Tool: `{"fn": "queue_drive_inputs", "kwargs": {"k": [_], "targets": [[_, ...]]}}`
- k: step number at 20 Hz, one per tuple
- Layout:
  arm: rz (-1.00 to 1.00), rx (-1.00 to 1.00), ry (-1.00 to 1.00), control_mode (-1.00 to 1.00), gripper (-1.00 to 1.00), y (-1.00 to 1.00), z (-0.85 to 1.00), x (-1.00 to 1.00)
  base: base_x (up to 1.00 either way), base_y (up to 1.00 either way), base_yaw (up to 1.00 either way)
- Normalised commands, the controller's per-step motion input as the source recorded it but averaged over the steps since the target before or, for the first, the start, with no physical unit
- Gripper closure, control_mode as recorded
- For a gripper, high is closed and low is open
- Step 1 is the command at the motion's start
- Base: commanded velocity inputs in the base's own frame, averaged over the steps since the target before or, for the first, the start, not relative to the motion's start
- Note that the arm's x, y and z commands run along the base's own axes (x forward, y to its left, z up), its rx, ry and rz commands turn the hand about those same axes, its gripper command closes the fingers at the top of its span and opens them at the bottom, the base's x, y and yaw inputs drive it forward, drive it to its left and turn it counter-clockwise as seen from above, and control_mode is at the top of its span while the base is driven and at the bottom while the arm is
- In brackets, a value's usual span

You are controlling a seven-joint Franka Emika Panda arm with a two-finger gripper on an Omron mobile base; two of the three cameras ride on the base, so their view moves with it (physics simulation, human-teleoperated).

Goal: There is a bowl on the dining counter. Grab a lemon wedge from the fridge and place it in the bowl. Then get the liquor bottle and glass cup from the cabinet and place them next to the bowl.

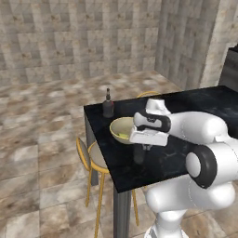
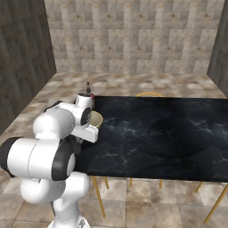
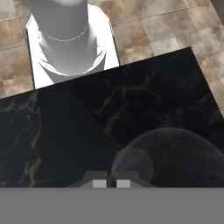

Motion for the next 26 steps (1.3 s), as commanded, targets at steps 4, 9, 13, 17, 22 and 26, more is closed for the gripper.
{"fn": "queue_drive_inputs", "kwargs": {"k": [4, 9, 13, 17, 22, 26], "targets": [[0.0, 0.0, 0.0, -1.0, 1.0, 0.0, -0.19, 0.22, 0.0, 0.0, 0.0], [0.0, 0.0, 0.0, -1.0, 1.0, 0.0, -0.16, 0.16, 0.0, 0.0, 0.0], [0.0, 0.0, 0.0, -1.0, 1.0, 0.0, -0.17, 0.11, 0.0, 0.0, 0.0], [0.0, 0.0, 0.0, -1.0, 1.0, 0.0, -0.18, 0.06, 0.0, 0.0, 0.0], [0.0, -0.01, 0.0, -1.0, -1.0, 0.09, -0.2, -0.05, 0.0, 0.0, 0.0], [0.0, -0.01, 0.0, -1.0, -1.0, 0.05, -0.1, -0.09, 0.0, 0.0, 0.0]]}}
